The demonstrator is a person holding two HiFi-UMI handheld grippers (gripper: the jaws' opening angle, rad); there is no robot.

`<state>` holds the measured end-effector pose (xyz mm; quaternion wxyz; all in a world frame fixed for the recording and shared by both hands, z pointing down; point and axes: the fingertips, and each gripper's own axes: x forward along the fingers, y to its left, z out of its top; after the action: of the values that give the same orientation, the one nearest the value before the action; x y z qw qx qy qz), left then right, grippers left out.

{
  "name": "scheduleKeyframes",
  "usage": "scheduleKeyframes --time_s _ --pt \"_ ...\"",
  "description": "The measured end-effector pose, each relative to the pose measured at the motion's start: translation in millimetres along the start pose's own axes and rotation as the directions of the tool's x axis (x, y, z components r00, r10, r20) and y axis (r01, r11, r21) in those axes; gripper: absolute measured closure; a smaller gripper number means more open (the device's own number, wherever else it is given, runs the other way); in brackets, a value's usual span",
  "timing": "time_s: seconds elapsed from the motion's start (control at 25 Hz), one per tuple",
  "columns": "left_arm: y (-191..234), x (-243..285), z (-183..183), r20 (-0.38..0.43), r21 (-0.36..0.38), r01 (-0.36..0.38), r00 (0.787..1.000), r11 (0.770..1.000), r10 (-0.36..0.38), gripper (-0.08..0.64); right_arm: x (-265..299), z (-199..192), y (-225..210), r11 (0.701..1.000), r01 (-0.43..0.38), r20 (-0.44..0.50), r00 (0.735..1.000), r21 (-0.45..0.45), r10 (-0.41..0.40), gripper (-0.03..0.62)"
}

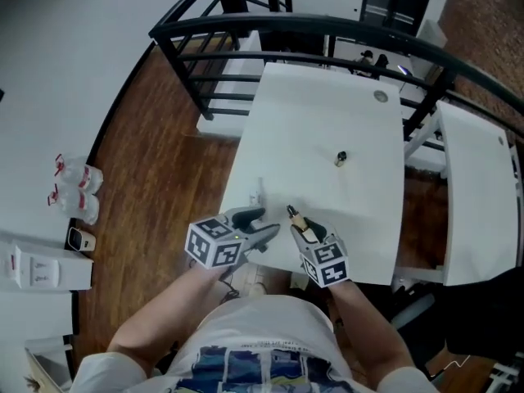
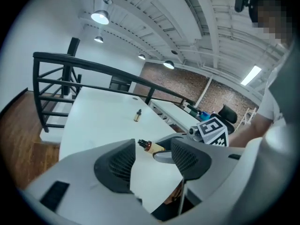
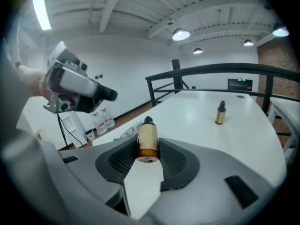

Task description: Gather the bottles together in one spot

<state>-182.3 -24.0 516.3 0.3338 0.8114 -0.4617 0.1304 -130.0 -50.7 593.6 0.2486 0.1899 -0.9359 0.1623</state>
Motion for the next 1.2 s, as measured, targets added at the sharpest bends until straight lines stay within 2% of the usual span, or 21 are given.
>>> scheduleKeyframes --time_s 0.12,0.28,0.36,0.44,0.52,0.68,0.76,1.0,1.12,1.2 --pt "-21.6 19.0 24.0 0.0 0.0 0.127 0.992 0.992 -0.127 0.319 -41.8 30.0 3.2 1.0 0.007 0.153 0.988 0.019 -0.01 0.433" --pt "-59.7 47.6 50.3 -0.015 -0.003 0.301 0.953 0.954 -0.301 0.319 -84.0 54.0 1.7 0.999 0.023 0.283 0.959 0.033 -0.031 0.433" --pt "-75.0 60.8 57.0 -0.03 -0.006 0.356 0.934 0.934 -0.356 0.324 -98.4 56.8 -3.4 0.998 0.04 0.31 0.949 0.043 -0.051 0.431" --pt "-87.0 71.5 60.0 -0.044 -0.019 0.399 0.916 0.917 -0.399 0.378 -110.2 56.7 -9.1 0.997 0.055 0.326 0.943 0.047 -0.068 0.433" --pt "-97.8 79.6 61.8 -0.05 -0.042 0.439 0.896 0.898 -0.44 0.398 -119.9 55.3 -15.4 0.997 0.068 0.336 0.939 0.045 -0.079 0.432" --pt "-121.1 90.5 65.0 -0.044 -0.096 0.509 0.857 0.856 -0.514 0.448 -137.1 46.6 -28.1 0.996 0.085 0.337 0.937 0.041 -0.094 0.431" --pt "-129.6 94.8 67.8 -0.039 -0.107 0.526 0.846 0.844 -0.532 0.477 -142.0 43.3 -33.0 0.995 0.088 0.339 0.936 0.041 -0.096 0.432" --pt "-143.7 105.2 71.1 -0.089 -0.027 0.51 0.855 0.86 -0.51 0.483 -143.4 37.1 -43.8 0.996 0.089 0.316 0.945 0.018 -0.09 0.43" --pt "-145.0 112.1 75.0 -0.107 0.038 0.475 0.877 0.879 -0.469 0.485 -140.6 31.3 -52.7 0.996 0.087 0.266 0.96 0.011 -0.087 0.423" --pt "-139.5 115.1 82.9 -0.099 0.085 0.431 0.901 0.898 -0.423 0.485 -140.3 25.2 -60.9 0.995 0.1 0.231 0.968 0.016 -0.101 0.362"
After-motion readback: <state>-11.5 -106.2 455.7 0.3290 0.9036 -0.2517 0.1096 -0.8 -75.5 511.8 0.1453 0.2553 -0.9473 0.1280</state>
